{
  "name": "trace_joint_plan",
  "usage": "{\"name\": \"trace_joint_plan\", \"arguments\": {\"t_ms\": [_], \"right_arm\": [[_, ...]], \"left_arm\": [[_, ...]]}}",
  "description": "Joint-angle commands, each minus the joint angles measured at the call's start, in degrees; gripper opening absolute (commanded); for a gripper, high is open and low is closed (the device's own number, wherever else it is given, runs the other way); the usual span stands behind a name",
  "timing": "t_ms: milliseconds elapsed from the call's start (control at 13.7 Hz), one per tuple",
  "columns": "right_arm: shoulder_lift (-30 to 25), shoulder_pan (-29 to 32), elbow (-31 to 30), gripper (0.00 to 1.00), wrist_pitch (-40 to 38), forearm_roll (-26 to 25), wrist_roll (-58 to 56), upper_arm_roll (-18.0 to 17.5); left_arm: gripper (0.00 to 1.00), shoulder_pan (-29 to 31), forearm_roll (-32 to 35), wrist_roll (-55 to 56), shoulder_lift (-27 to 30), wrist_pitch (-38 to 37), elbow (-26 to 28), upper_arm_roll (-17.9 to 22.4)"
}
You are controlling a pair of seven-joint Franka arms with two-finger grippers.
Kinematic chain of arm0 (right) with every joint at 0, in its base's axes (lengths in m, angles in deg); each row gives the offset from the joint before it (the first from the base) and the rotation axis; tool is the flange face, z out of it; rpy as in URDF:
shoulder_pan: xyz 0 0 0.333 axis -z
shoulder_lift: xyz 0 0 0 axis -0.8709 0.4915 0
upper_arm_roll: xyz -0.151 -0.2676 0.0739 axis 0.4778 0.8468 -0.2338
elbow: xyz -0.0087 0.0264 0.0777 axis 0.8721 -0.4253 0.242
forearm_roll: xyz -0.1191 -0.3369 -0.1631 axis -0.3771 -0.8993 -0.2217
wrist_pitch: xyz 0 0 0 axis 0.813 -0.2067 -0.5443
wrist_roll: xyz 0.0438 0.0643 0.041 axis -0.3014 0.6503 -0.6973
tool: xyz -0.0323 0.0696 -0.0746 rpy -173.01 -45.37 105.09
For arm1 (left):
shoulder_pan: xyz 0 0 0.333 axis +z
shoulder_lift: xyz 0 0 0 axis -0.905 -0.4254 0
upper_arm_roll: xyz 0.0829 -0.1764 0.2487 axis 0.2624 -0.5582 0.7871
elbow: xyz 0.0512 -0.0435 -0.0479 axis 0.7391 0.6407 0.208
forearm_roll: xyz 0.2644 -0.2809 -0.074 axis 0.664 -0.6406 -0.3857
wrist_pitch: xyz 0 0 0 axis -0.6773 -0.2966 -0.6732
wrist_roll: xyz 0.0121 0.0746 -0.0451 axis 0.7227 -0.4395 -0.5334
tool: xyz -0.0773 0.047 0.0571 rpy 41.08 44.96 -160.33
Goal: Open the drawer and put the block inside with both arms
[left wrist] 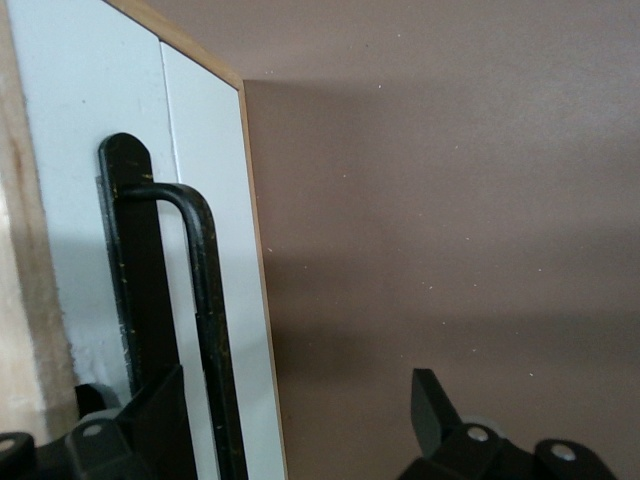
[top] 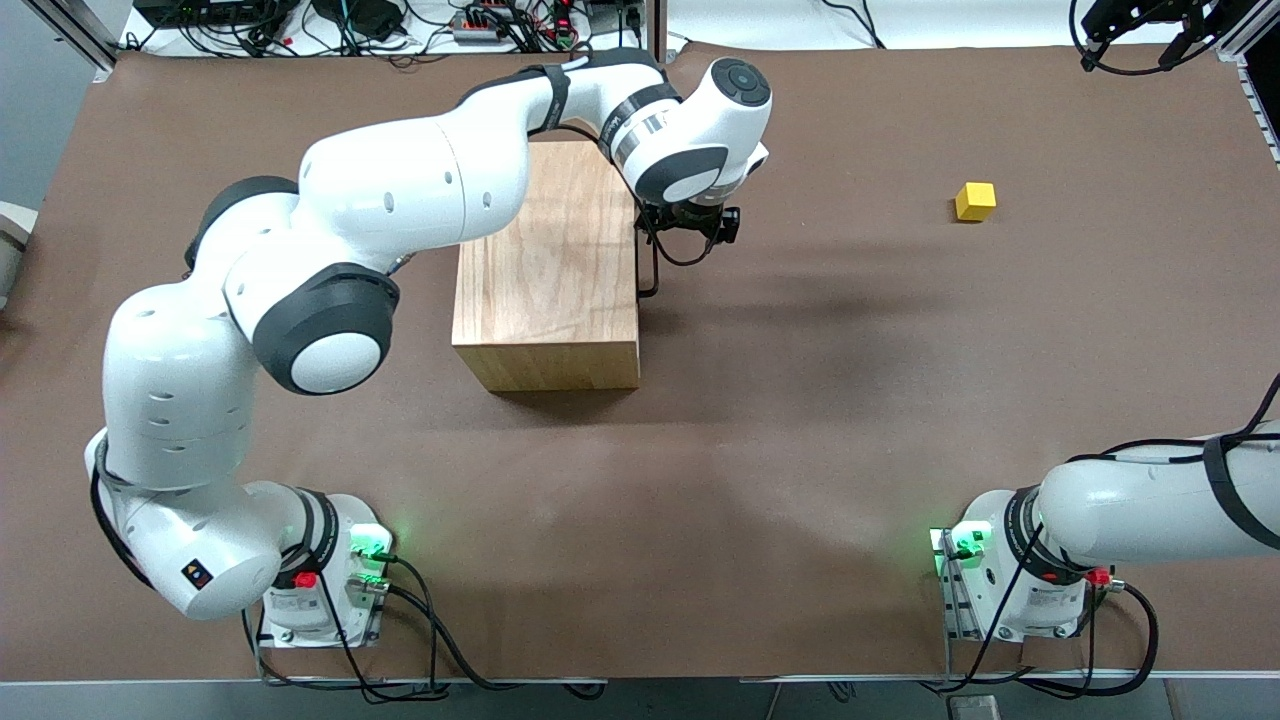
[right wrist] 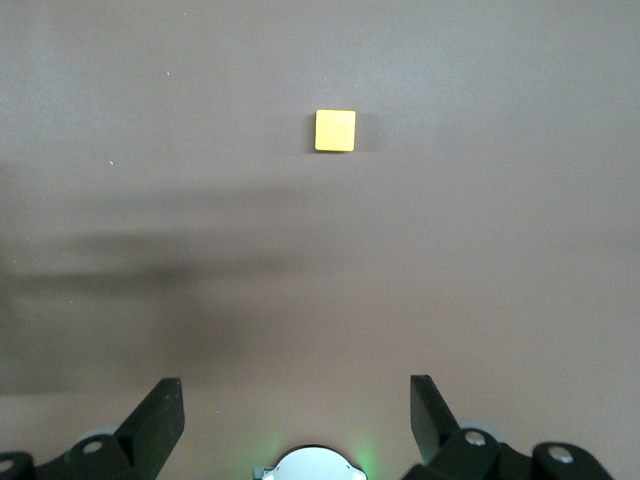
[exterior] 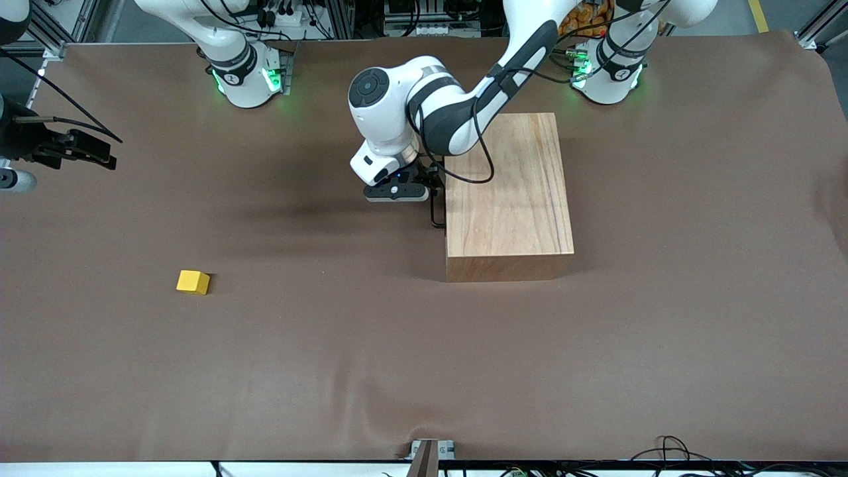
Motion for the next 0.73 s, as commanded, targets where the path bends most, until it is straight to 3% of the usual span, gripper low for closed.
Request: {"name": "trace_joint_plan", "arguments": {"t_ms": [0,656], "right_arm": [[-0.8,0.9,-0.8,1.00,-0.4,1.1,0.4,-0.5],[-0.7,0.8,-1.6,1.00,-0.2,1.0,0.5,-0.5]], "left_arm": [[1.00,-0.5,1.3,-0.5,-0.4,-0.6,-1.1,0.3],[1.00,-1.0,1.1,-0.3,-1.8,-0.5,-1.1,0.1]]}}
